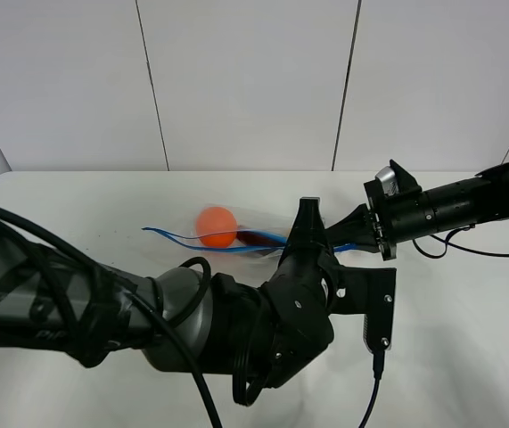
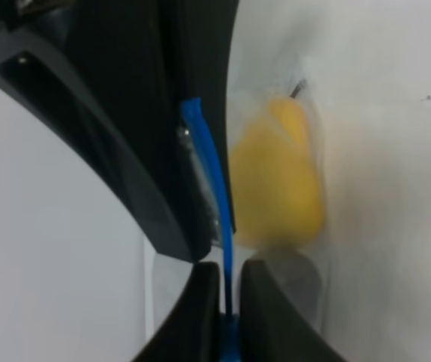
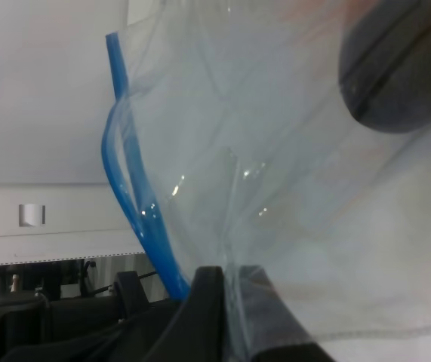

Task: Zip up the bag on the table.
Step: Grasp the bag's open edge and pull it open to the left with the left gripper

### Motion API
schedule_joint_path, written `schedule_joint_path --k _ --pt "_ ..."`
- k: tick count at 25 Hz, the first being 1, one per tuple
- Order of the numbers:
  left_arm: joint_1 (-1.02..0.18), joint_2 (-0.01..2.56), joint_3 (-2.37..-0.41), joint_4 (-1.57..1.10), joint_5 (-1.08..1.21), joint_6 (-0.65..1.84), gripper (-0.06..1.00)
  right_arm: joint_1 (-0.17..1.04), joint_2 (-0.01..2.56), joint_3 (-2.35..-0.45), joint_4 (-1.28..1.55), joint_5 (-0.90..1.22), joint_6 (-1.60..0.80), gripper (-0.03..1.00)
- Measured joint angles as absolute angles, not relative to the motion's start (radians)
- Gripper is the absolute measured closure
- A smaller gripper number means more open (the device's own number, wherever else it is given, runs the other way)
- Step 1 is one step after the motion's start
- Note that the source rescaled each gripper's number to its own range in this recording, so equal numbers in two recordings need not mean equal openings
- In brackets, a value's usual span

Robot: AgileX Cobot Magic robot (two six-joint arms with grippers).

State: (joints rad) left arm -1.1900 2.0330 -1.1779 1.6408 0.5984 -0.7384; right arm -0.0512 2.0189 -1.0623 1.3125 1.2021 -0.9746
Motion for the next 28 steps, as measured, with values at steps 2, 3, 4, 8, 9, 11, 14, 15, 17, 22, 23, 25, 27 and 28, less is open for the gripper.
schedule_joint_path --k 2,3,4,8,9,11,14,15,17,22,23,25,27,28 --pt "-1.190 2.033 -1.178 1.637 0.611 -0.733 0.94 -0.051 2.019 -1.062 1.312 1.202 -0.975 0.97" --pt "-1.190 2.033 -1.178 1.632 0.614 -0.728 0.94 -0.051 2.019 -1.062 1.312 1.202 -0.975 0.97" --pt "-1.190 2.033 -1.178 1.625 0.615 -0.722 0.94 -0.051 2.019 -1.062 1.312 1.202 -0.975 0.97" --pt "-1.188 2.033 -1.178 1.588 0.617 -0.710 0.94 -0.051 2.019 -1.062 1.308 1.202 -0.975 0.97" --pt "-1.186 2.033 -1.178 1.582 0.617 -0.707 0.94 -0.051 2.019 -1.062 1.308 1.202 -0.975 0.97" --pt "-1.174 2.028 -1.178 1.575 0.616 -0.702 0.94 -0.051 2.019 -1.062 1.308 1.200 -0.975 0.97" --pt "-1.149 2.005 -1.178 1.560 0.612 -0.700 0.94 -0.051 2.019 -1.062 1.309 1.199 -0.975 0.97" --pt "-1.139 1.994 -1.178 1.553 0.611 -0.699 0.94 -0.051 2.019 -1.063 1.315 1.200 -0.975 0.97" --pt "-1.122 1.979 -1.175 1.548 0.611 -0.698 0.94 -0.051 2.018 -1.066 1.318 1.202 -0.975 0.97" --pt "-1.104 1.955 -1.112 1.553 0.619 -0.673 0.94 -0.051 2.018 -1.066 1.310 1.202 -0.974 0.97" --pt "-1.104 1.953 -1.093 1.559 0.620 -0.673 0.94 -0.051 2.018 -1.066 1.307 1.202 -0.974 0.97" --pt "-1.104 1.950 -1.060 1.573 0.625 -0.672 0.94 -0.051 2.018 -1.066 1.304 1.202 -0.974 0.97" --pt "-1.101 1.944 -1.032 1.579 0.626 -0.669 0.94 -0.051 2.018 -1.066 1.299 1.202 -0.974 0.97" --pt "-1.098 1.936 -1.018 1.579 0.626 -0.669 0.94 -0.051 2.018 -1.066 1.297 1.202 -0.974 0.97"
